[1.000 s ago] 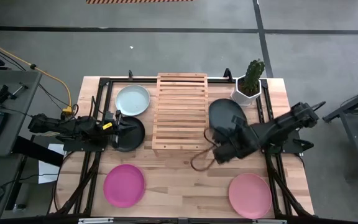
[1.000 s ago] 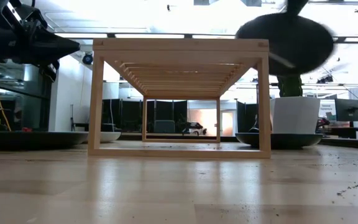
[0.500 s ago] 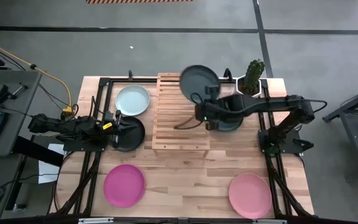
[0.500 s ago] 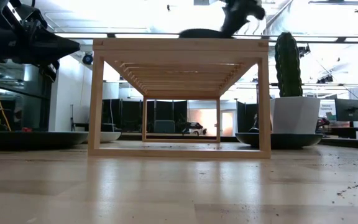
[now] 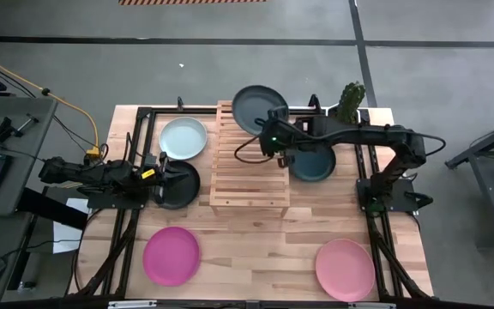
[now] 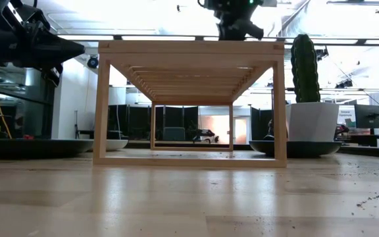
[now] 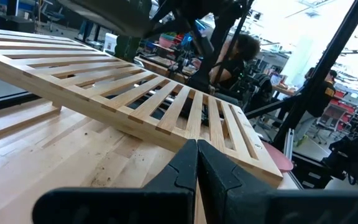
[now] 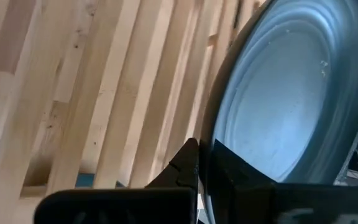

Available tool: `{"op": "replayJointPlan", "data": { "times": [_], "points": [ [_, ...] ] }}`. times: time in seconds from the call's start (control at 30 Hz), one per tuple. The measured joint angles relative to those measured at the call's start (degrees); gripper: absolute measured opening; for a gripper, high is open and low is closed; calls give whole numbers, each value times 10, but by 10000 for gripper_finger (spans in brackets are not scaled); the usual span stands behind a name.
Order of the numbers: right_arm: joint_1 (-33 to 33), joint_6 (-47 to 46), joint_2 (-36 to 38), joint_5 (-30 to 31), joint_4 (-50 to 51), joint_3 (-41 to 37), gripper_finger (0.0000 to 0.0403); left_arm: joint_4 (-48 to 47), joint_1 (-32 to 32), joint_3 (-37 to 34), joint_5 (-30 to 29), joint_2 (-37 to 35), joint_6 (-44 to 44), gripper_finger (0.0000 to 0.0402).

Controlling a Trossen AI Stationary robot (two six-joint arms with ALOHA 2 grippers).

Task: Place and stack plates onto a shelf
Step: Put the right black plate on the shelf

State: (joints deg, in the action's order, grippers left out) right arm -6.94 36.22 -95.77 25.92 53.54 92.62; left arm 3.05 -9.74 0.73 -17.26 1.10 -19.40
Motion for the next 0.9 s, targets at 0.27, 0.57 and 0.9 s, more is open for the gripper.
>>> {"op": "replayJointPlan", "data": {
  "times": [0.27,0.57,0.9],
  "points": [
    [0,33,-46,-14,-6,0,0,0,0,0,0,0,0,0],
    [-2,63,-68,-14,-34,0,0,0,0,0,0,0,0,0],
    [-2,58,-68,-26,-38,0,0,0,0,0,0,0,0,0]
  ]
}}
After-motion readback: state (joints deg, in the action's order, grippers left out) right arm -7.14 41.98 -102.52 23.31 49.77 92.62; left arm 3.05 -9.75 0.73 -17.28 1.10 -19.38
